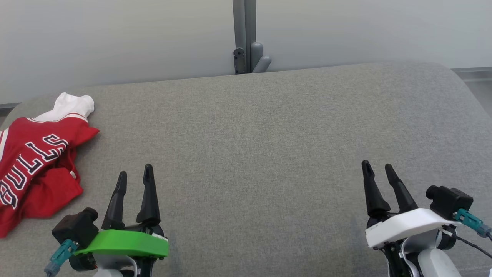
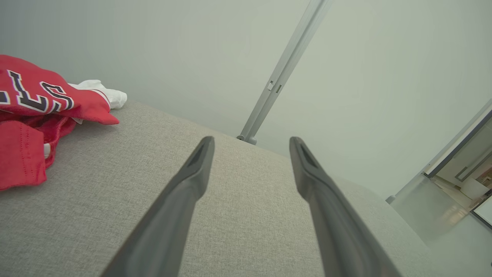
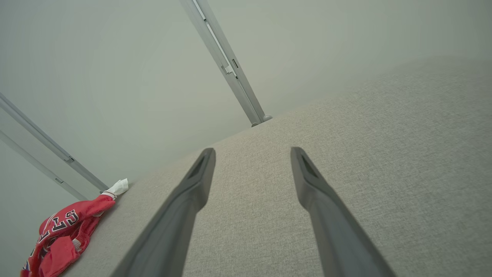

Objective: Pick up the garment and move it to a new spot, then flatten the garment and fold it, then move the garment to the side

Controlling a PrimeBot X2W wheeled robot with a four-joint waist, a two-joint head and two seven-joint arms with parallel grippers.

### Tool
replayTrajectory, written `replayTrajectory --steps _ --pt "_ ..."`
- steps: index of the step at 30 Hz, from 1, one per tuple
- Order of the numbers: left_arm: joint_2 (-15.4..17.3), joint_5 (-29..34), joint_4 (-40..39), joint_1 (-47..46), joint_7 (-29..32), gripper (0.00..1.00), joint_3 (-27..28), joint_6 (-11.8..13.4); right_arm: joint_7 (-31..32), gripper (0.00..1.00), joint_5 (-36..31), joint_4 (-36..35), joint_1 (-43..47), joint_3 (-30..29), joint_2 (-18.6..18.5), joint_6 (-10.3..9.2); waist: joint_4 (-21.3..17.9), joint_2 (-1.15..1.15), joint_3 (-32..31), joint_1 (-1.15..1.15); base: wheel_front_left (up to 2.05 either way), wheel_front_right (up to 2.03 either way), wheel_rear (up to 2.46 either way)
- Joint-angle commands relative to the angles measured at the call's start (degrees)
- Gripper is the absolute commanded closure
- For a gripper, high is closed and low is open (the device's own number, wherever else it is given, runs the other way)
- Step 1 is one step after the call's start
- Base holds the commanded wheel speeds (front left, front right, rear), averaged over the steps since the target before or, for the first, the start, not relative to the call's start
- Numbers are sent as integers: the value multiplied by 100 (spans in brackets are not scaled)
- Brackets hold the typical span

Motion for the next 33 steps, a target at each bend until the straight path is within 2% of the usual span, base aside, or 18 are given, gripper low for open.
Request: replayTrajectory --steps 1,14,33 --pt "25 117 -83 -57 -50 0 4 33 -69 0 -135 -67 -5 69 -34 2 4 0 -3 0 0 0 0" --pt "28 849 -98 -3 -167 0 -75 225 -315 0 -931 -133 14 346 -43 2 26 0 -29 0 0 0 0" --pt "34 1851 55 80 -312 0 -232 220 -625 0 -1791 -178 170 533 -56 3 38 0 -133 0 0 0 0"
